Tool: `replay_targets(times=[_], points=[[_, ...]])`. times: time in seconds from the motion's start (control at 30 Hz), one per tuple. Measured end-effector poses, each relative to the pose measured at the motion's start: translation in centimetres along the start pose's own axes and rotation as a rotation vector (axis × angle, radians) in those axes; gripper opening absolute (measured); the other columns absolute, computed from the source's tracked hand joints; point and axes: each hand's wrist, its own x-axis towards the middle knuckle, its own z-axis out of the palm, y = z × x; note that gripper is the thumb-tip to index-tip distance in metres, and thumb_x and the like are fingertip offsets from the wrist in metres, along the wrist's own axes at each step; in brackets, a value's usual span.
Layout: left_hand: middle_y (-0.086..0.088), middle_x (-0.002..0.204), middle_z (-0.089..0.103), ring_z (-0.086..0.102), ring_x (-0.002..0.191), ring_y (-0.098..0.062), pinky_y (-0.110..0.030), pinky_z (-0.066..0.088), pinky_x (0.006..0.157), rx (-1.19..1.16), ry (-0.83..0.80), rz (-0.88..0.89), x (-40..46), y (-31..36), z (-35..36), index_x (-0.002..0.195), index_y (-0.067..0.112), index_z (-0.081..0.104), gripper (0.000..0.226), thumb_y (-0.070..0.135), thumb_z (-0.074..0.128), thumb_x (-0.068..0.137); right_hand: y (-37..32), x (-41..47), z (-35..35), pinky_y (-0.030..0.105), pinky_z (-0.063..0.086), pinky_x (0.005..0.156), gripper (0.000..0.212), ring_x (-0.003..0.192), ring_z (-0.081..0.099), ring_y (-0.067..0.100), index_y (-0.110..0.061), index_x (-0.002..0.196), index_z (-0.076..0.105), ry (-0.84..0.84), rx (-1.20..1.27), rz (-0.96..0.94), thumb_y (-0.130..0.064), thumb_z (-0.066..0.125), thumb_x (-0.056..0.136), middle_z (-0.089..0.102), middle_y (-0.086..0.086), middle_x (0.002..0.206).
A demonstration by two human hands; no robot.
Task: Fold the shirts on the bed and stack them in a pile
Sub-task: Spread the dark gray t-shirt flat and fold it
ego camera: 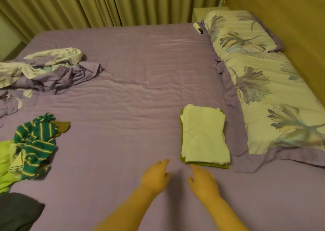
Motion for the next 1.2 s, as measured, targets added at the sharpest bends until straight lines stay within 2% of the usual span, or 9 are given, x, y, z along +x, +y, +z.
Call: replay_targets(times=[0.2, 0.43, 0.57, 0.93, 1.2], points=[[-0.004, 0.137, 0.050, 0.050, 0.123, -0.022, -0.033, 0.043, 0.099, -0.054, 0.027, -0.074, -8.6, -3.8, -2.0, 0.142, 0.022, 0.038, 0.045, 0.034, 0.042, 0.099, -6.0, -6.2, 1.3, 0.030, 0.033, 0.104, 0.043, 0.129, 0.043, 0.020, -0.022, 0.139, 0.038, -0.071, -0.065, -0.082, -0.033, 0.038, 0.098, 0.046, -0.001, 0.140], [-0.004, 0.135, 0.052, 0.050, 0.122, -0.024, -0.036, 0.044, 0.098, -0.028, 0.040, -0.167, -20.3, -11.5, -3.1, 0.139, 0.021, 0.042, 0.042, 0.034, 0.042, 0.099, -14.3, -13.1, 3.7, 0.028, 0.036, 0.103, 0.043, 0.128, 0.045, 0.019, -0.022, 0.139, 0.040, -0.094, -0.109, -0.199, -0.033, 0.041, 0.097, 0.048, -0.002, 0.140], [-0.006, 0.136, 0.052, 0.051, 0.120, -0.026, -0.037, 0.044, 0.098, -0.060, 0.069, -0.200, -27.1, -17.7, -3.8, 0.140, 0.020, 0.041, 0.042, 0.032, 0.041, 0.100, -20.5, -16.6, 5.9, 0.027, 0.037, 0.103, 0.044, 0.129, 0.044, 0.017, -0.024, 0.138, 0.041, -0.093, -0.146, -0.273, -0.036, 0.041, 0.096, 0.047, -0.003, 0.141], [-0.002, 0.133, 0.055, 0.053, 0.118, -0.021, -0.031, 0.045, 0.094, -0.172, 0.280, -0.363, -46.0, -37.0, -4.0, 0.136, 0.021, 0.047, 0.039, 0.031, 0.043, 0.099, -39.7, -27.0, 14.6, 0.032, 0.035, 0.107, 0.050, 0.132, 0.041, 0.020, -0.019, 0.143, 0.036, -0.111, -0.189, -0.427, -0.036, 0.043, 0.097, 0.042, 0.001, 0.146], [-0.002, 0.134, 0.054, 0.053, 0.119, -0.022, -0.032, 0.044, 0.096, -0.282, 0.321, -0.465, -52.9, -45.1, -2.9, 0.134, 0.021, 0.049, 0.038, 0.030, 0.042, 0.098, -48.1, -30.5, 19.2, 0.030, 0.035, 0.106, 0.050, 0.132, 0.041, 0.020, -0.019, 0.143, 0.035, -0.190, -0.249, -0.524, -0.035, 0.044, 0.097, 0.040, 0.002, 0.147]])
